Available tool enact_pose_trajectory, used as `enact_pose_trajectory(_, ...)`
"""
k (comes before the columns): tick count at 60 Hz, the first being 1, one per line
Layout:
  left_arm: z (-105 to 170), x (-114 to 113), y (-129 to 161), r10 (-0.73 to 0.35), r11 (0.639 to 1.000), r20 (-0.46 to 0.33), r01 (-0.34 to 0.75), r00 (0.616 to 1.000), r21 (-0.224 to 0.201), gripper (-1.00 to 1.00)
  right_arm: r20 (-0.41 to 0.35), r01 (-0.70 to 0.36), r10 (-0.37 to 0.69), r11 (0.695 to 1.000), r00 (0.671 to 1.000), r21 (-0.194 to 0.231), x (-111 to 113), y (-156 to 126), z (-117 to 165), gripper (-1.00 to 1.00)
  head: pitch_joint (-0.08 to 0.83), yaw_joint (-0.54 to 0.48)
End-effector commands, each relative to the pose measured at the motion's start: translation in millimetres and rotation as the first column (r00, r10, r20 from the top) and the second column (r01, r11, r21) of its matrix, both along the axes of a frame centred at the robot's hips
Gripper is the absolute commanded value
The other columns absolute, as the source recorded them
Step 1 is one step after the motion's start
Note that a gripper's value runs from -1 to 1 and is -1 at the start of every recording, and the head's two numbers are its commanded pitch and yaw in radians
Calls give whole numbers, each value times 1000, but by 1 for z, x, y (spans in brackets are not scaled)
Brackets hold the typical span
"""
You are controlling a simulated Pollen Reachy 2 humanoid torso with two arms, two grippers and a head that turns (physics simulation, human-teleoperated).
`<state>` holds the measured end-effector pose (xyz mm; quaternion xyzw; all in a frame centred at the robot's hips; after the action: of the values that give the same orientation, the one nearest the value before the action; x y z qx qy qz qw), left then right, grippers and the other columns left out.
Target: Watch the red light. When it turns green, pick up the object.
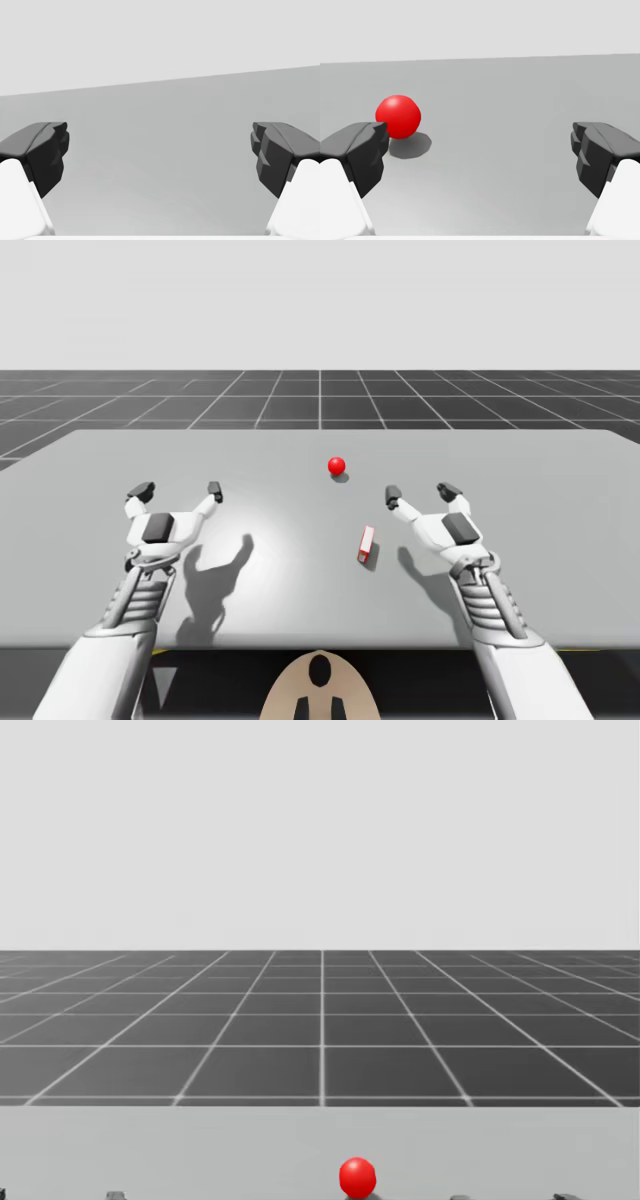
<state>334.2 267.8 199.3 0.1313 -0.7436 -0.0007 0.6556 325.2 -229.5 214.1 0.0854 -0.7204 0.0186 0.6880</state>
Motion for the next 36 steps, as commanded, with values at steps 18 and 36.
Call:
enact_pose_trajectory(18,0,0,5,31,999,28,-31,999,9,-1000,-13,42,-41,998,999,56,-1,6,-2,-1000,149,-5)
enact_pose_trajectory(36,2,-2,6,22,999,37,-23,999,22,-1000,-4,52,-52,997,999,52,-1,8,-1,-1000,392,-36)
